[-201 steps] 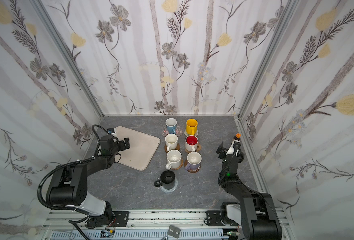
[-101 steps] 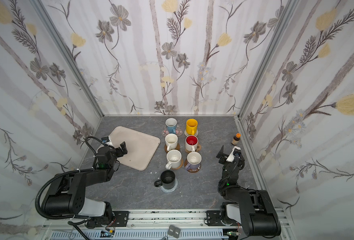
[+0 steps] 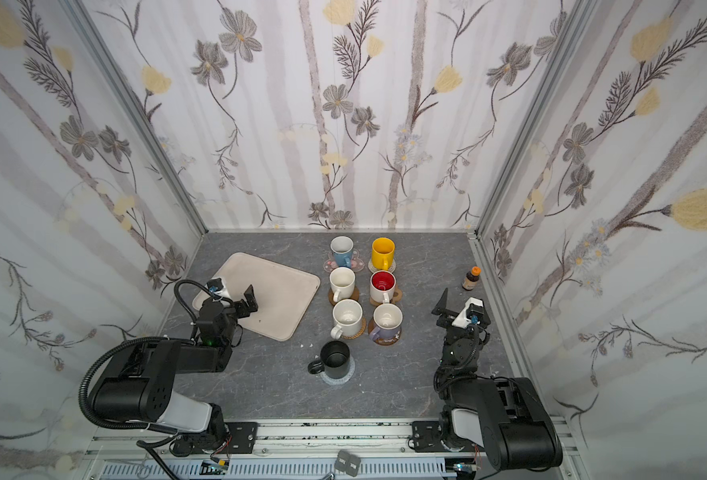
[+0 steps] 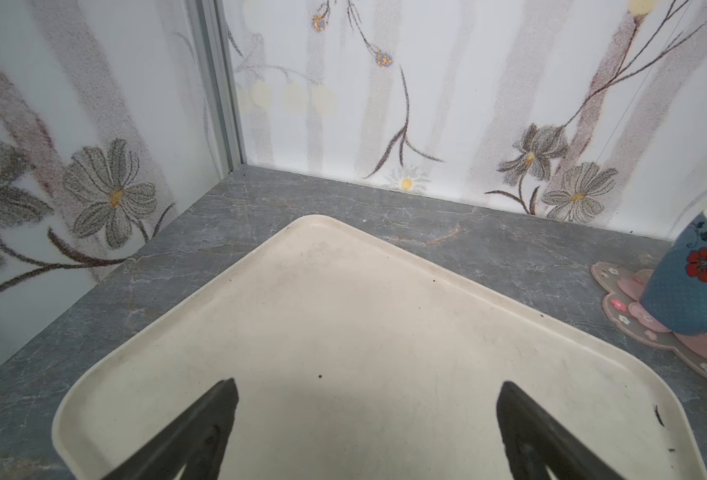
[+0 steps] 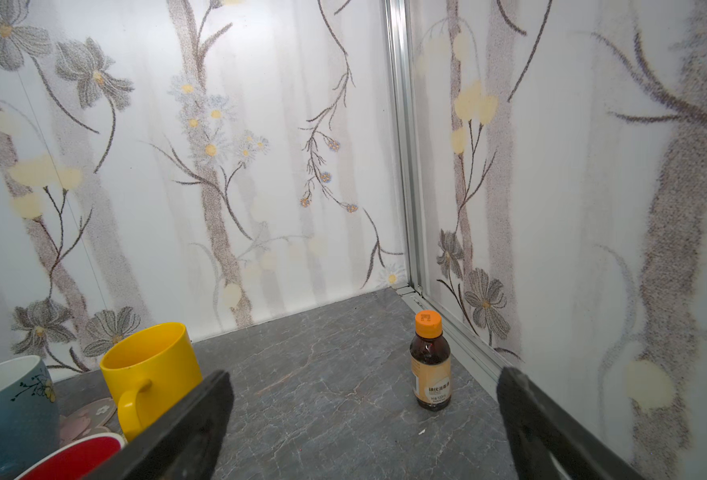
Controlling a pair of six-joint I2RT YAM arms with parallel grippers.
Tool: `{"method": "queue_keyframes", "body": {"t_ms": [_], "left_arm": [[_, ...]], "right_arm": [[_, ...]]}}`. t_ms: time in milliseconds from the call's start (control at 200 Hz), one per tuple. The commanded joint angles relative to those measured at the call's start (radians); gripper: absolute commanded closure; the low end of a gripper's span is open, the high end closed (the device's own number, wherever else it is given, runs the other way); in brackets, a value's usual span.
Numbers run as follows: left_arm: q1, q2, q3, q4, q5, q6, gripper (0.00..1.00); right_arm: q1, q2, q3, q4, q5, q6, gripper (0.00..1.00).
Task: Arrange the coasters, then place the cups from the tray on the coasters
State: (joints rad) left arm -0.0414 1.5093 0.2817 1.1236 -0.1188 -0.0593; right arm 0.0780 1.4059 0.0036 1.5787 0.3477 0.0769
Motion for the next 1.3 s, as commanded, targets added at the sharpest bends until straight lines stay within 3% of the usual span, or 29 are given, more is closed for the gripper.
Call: {"method": "queue_keyframes", "body": {"t_ms": [0, 70, 150, 265, 530, 630, 704, 769, 884, 1294], "left_arm": [[-0.009, 0.014, -0.043, 0.158, 0.005, 0.019, 0.0], [-0.015, 0.022, -0.091, 0.25, 0.006, 0.025, 0.0], [-0.022, 0.034, -0.13, 0.335, -0.03, 0.021, 0.0], [-0.046, 0.06, -0.154, 0.4, -0.011, 0.06, 0.0], [-0.037, 0.078, -0.071, 0.274, 0.002, 0.064, 0.0], [-0.036, 0.079, -0.07, 0.27, 0.002, 0.062, 0.0], [-0.009, 0.078, -0.038, 0.208, 0.027, 0.029, 0.0], [0.02, 0.077, -0.027, 0.183, 0.062, 0.007, 0.0], [0.018, 0.074, -0.027, 0.183, 0.061, 0.009, 0.0], [-0.023, 0.075, -0.05, 0.224, -0.019, 0.033, 0.0]], "right_arm": [[0.007, 0.023, -0.068, 0.149, -0.021, -0.031, 0.0], [0.01, 0.083, -0.097, 0.264, -0.057, -0.052, 0.0], [0.014, 0.104, -0.085, 0.254, -0.11, -0.073, 0.0], [0.023, 0.14, -0.065, 0.265, -0.096, -0.083, 0.0], [0.022, 0.158, -0.042, 0.259, -0.054, -0.071, 0.0], [0.021, 0.132, -0.002, 0.154, -0.032, -0.062, 0.0], [0.017, 0.101, 0.106, -0.098, 0.014, -0.034, 0.0], [-0.011, 0.094, 0.206, -0.302, -0.029, -0.007, 0.0], [-0.026, 0.104, 0.17, -0.213, -0.045, -0.002, 0.0], [-0.025, 0.099, 0.172, -0.226, -0.047, -0.002, 0.0]]}}
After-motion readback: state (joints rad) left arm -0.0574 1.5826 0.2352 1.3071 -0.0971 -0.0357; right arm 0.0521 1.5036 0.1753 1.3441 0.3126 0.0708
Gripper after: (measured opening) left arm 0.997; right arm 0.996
